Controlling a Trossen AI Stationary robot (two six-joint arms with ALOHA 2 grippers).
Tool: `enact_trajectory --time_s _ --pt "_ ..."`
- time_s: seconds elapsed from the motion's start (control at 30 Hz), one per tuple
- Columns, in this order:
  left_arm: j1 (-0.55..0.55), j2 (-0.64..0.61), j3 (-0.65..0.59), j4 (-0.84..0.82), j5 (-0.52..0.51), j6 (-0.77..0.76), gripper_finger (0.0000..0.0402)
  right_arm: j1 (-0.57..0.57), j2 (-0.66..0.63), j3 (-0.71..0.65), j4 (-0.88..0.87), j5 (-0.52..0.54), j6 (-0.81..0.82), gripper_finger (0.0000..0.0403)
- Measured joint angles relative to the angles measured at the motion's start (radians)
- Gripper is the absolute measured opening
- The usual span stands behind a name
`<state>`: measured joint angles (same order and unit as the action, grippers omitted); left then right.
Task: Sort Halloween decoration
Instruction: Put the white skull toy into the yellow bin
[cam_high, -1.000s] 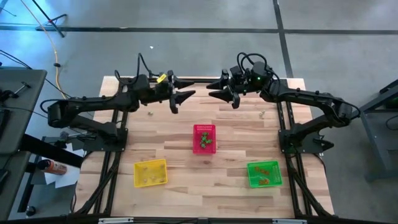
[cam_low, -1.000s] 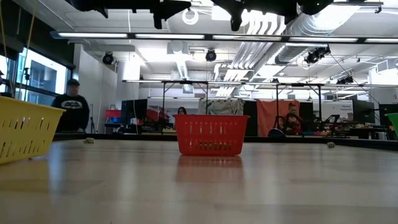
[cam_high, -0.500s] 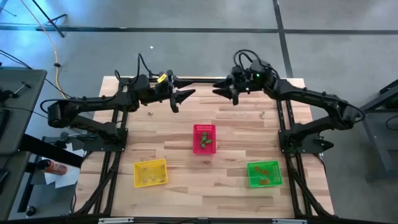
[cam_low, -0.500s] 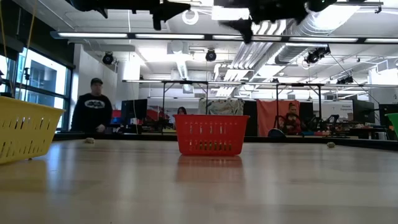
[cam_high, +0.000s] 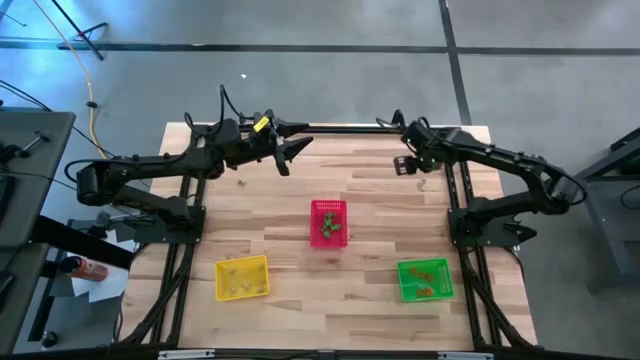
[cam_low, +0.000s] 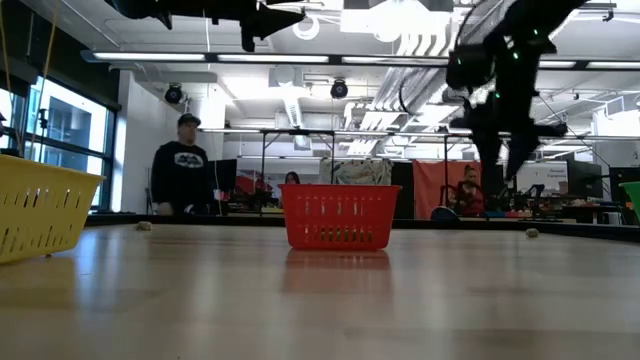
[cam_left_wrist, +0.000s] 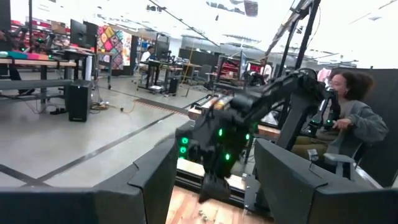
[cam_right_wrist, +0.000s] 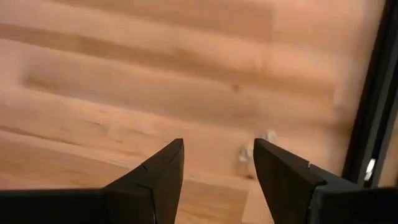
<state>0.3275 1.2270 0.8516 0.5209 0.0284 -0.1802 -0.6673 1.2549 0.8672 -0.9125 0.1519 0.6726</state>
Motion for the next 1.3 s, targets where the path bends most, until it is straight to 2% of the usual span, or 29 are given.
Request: enact_trajectory --time_s 0.17,0.33,0.9,1.3 --pt "0.000 0.000 0.000 0.000 0.000 -0.001 0.0200 -0.033 0.000 -0.129 0.055 -0.008 0.106 0.0190" --pt "0.000 0.000 0.000 0.000 0.000 0.000 0.0200 -0.069 0.000 -0.195 0.087 0.036 0.166 0.0190" --pt "0.000 0.000 0.000 -0.063 0.000 0.001 0.0200 -0.081 0.003 -0.336 0.250 -0.006 0.328 0.0190" --pt "0.000 0.000 0.000 -0.064 -0.014 0.001 0.0200 -0.081 0.048 -0.343 0.295 -0.003 0.351 0.0190"
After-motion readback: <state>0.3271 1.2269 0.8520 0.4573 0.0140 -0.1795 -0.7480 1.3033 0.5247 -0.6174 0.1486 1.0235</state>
